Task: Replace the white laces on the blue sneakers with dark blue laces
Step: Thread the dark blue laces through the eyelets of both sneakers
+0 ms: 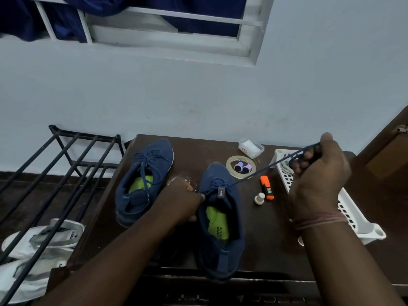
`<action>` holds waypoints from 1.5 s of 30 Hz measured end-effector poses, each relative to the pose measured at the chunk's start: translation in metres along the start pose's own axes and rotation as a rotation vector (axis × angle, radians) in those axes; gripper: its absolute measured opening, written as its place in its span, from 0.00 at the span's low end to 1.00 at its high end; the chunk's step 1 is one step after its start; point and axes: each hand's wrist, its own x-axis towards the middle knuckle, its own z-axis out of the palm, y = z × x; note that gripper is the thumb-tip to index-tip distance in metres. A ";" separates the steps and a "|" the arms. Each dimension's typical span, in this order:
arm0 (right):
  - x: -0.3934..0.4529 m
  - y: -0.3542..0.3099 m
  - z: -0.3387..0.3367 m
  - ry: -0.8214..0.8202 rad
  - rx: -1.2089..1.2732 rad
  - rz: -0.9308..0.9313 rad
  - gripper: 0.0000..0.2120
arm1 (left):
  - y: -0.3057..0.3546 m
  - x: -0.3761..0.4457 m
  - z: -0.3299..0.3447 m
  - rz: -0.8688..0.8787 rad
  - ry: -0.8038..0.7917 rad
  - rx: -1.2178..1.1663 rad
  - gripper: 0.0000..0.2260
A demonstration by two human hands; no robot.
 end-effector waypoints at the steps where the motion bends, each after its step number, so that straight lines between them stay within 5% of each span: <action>1: 0.000 -0.001 0.000 0.003 -0.003 -0.023 0.17 | 0.001 0.000 -0.001 -0.021 0.001 -0.024 0.09; 6: -0.010 0.007 0.002 -0.235 -0.379 0.000 0.18 | -0.001 0.004 -0.004 0.049 0.073 0.181 0.08; 8: -0.021 0.016 0.005 -0.477 -0.584 0.096 0.16 | 0.001 0.005 -0.004 0.233 0.096 0.289 0.17; 11: -0.039 0.027 0.010 -0.878 -0.690 0.262 0.14 | 0.012 0.001 -0.008 0.616 0.003 0.142 0.33; 14: -0.042 0.029 0.011 -1.095 -0.658 0.338 0.17 | 0.020 -0.004 -0.012 0.780 -0.109 0.066 0.29; 17: -0.040 0.031 0.010 -1.048 -0.515 0.384 0.16 | 0.018 0.000 -0.020 0.818 0.116 0.164 0.14; 20: -0.037 0.034 0.012 -0.802 -0.352 0.371 0.16 | 0.015 0.012 -0.028 0.664 0.350 0.037 0.07; 23: -0.026 0.033 0.010 -0.642 -0.592 0.225 0.15 | 0.008 0.028 -0.033 0.360 0.412 -0.259 0.10; 25: -0.025 0.037 0.005 -0.615 -0.775 0.309 0.13 | 0.003 0.033 -0.032 0.223 0.428 -0.286 0.08; 27: -0.031 0.042 0.002 -0.613 -0.773 0.452 0.08 | 0.000 0.030 -0.027 0.259 0.440 -0.114 0.06; 30: -0.039 0.043 0.005 -0.689 -0.733 0.493 0.07 | 0.010 0.015 -0.009 0.532 0.307 0.165 0.19; 33: -0.041 0.040 0.010 -0.751 -0.697 0.488 0.06 | 0.014 0.006 0.010 0.679 0.167 0.185 0.14; 38: -0.031 0.038 -0.003 -0.684 -1.135 0.361 0.17 | 0.006 0.011 0.021 0.580 0.223 0.166 0.04; 40: -0.030 0.036 -0.006 -0.756 -1.258 0.463 0.21 | 0.006 0.011 0.027 0.533 0.227 0.190 0.04; 45: -0.027 0.036 -0.009 -0.659 -1.225 0.584 0.07 | 0.000 0.016 0.046 0.582 0.276 0.455 0.11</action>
